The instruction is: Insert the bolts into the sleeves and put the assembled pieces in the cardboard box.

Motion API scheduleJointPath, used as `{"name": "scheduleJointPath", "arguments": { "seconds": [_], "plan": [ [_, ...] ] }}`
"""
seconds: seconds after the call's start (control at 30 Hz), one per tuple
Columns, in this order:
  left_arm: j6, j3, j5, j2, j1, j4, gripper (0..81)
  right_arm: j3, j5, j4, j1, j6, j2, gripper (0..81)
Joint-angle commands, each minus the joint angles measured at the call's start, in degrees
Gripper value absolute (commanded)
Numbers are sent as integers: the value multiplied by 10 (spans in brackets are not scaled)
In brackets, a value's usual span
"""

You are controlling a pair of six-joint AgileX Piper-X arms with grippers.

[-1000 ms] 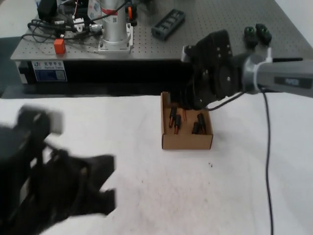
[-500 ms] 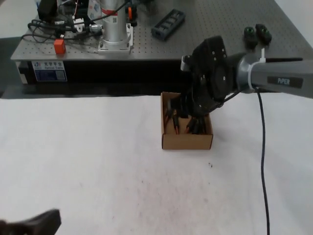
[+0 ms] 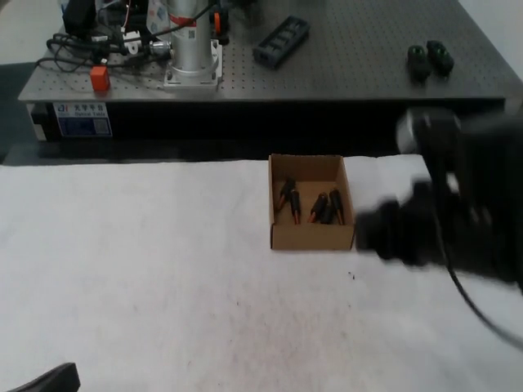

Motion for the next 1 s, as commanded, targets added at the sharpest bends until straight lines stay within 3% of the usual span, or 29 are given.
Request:
{"name": "scheduleJointPath", "arguments": {
  "seconds": [0.0,0.33,0.5,0.67,0.97],
  "plan": [
    [-10,2,-13,-4,1,0,6,115,-1,-6,9,6,-108,280],
    [-57,61,6,-4,1,-27,6,274,13,-6,15,61,-285,280],
    [-44,61,6,-4,1,-33,6,317,78,-15,15,90,-312,280],
    [-27,61,6,-4,1,-33,6,356,85,-107,15,101,-319,280],
    [-28,61,6,-4,1,-30,6,356,104,-96,15,104,-319,283]
  ]
}}
